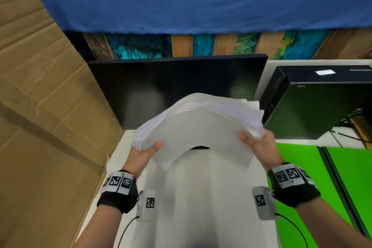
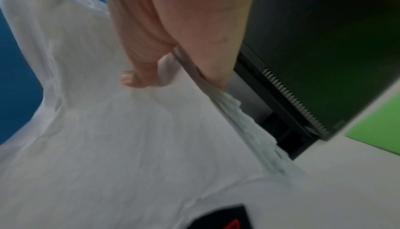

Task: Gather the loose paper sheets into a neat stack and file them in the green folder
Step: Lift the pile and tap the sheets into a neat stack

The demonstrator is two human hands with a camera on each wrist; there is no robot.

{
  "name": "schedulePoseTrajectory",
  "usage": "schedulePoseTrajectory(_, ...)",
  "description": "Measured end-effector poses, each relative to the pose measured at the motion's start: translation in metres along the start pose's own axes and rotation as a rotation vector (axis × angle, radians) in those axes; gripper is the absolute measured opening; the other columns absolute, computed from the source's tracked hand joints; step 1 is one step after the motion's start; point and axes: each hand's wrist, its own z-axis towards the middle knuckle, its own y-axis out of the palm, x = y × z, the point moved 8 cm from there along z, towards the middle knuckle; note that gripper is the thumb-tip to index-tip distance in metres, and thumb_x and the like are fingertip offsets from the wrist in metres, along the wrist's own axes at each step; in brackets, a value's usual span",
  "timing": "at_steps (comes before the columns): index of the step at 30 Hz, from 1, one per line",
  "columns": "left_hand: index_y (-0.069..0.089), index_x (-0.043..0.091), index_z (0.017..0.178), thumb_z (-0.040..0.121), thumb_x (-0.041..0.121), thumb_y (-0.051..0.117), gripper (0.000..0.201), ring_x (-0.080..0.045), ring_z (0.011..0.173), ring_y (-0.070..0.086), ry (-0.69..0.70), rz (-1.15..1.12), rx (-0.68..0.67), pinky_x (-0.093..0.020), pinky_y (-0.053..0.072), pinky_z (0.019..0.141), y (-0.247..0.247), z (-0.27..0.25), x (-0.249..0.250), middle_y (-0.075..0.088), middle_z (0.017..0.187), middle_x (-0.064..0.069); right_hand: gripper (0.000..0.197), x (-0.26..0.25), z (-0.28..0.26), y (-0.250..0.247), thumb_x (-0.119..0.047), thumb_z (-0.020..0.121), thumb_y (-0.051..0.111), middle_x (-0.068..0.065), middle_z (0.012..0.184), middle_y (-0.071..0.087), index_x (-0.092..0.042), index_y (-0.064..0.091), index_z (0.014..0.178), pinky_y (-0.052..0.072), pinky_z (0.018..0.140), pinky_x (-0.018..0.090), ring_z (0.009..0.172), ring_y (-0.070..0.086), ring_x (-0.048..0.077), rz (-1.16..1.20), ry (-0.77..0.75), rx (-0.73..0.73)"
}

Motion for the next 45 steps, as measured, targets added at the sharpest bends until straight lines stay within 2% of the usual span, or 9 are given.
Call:
schedulePoseTrajectory(3,0.061,0.022,0.115,0.056,0.028,0.091,0.067,-0.020,0.108,0.063,-0.086,0.053,0.006,-0.036,0.047,0.097,0.003,-0.002,-0.031,0.068,0.112,0.002,0.037,0.033,-0.013,0.010,0.004,0.076,0.072,-0.017,0.093,0.067,-0.015,0.063,0.106,0.049,0.085,0.009,0.080,0.061,-0.021,-0.189,0.067,-0.083)
schedulePoseTrajectory(8,0.060,0.021,0.108,0.067,0.003,0.082,0.050,-0.020,0.102,0.059,-0.050,0.031,0.013,-0.028,0.041,0.088,0.014,0.007,-0.032,0.066,0.101,0.005,0.046,0.071,-0.013,0.010,-0.007,0.074,0.078,0.000,0.108,0.068,-0.021,0.061,0.114,0.046,0.093,0.031,0.112,0.063,0.020,-0.190,0.186,-0.016)
schedulePoseTrajectory(14,0.066,0.022,0.096,0.069,0.000,0.080,0.038,-0.005,0.087,0.061,-0.002,-0.037,0.039,-0.016,0.043,0.070,0.013,0.011,-0.028,0.068,0.094,0.004,0.063,0.035,-0.005,0.011,-0.007,0.076,0.076,-0.009,0.107,0.064,-0.029,0.048,0.128,0.052,0.092,0.029,0.098,0.065,0.011,-0.243,-0.024,0.031)
schedulePoseTrajectory(20,0.067,0.023,0.094,0.069,-0.003,0.078,0.038,-0.008,0.089,0.062,0.013,-0.046,0.051,-0.018,0.044,0.073,0.007,0.010,-0.033,0.069,0.095,0.003,0.065,-0.023,-0.020,0.032,-0.028,0.088,0.064,-0.004,0.140,0.032,-0.037,0.027,0.140,0.051,0.054,0.026,0.084,0.058,0.011,-0.942,-0.556,-0.003)
schedulePoseTrajectory(25,0.067,0.025,0.098,0.067,0.001,0.080,0.041,-0.004,0.094,0.061,0.024,-0.031,0.052,-0.017,0.041,0.076,0.008,0.017,-0.030,0.069,0.101,0.004,0.067,-0.008,-0.003,0.027,-0.003,0.085,0.057,-0.009,0.139,0.035,-0.046,0.036,0.133,0.055,0.049,0.036,0.068,0.064,0.025,-1.214,-0.508,-0.099)
schedulePoseTrajectory(33,0.065,0.021,0.109,0.070,0.009,0.079,0.043,-0.010,0.096,0.061,0.023,0.023,0.075,-0.028,0.041,0.090,0.016,0.021,-0.025,0.069,0.102,0.004,0.066,0.010,-0.011,0.014,-0.051,0.090,0.050,-0.012,0.147,0.031,-0.039,0.020,0.147,0.046,0.096,0.030,0.123,0.048,0.008,-0.879,-0.375,-0.405)
schedulePoseTrajectory(37,0.066,0.013,0.113,0.076,0.011,0.076,0.038,-0.019,0.100,0.062,0.027,-0.004,0.086,-0.024,0.043,0.082,0.023,0.017,-0.024,0.069,0.107,-0.001,0.059,0.039,0.006,-0.015,-0.023,0.084,0.069,0.004,0.083,0.059,-0.032,0.043,0.136,0.041,0.063,0.024,0.065,0.050,0.013,-0.748,-0.121,-0.203)
schedulePoseTrajectory(39,0.065,0.008,0.117,0.078,0.010,0.073,0.040,-0.025,0.108,0.062,0.046,-0.026,0.107,-0.026,0.046,0.083,0.028,0.015,-0.019,0.068,0.113,-0.005,0.016,0.036,0.017,-0.024,-0.012,0.080,0.072,0.002,0.063,0.056,-0.022,0.065,0.091,0.039,0.061,0.027,0.054,0.040,0.008,-0.587,-0.071,-0.073)
schedulePoseTrajectory(45,0.066,0.016,0.116,0.082,0.018,0.071,0.035,-0.007,0.100,0.066,0.212,-0.010,0.076,-0.025,0.048,0.086,0.028,-0.009,0.023,0.070,0.110,0.006,0.025,-0.037,0.016,-0.030,0.003,0.082,0.067,-0.010,0.077,0.070,-0.022,0.064,0.087,0.052,0.071,0.015,0.072,0.063,-0.003,-0.088,-0.218,-0.073)
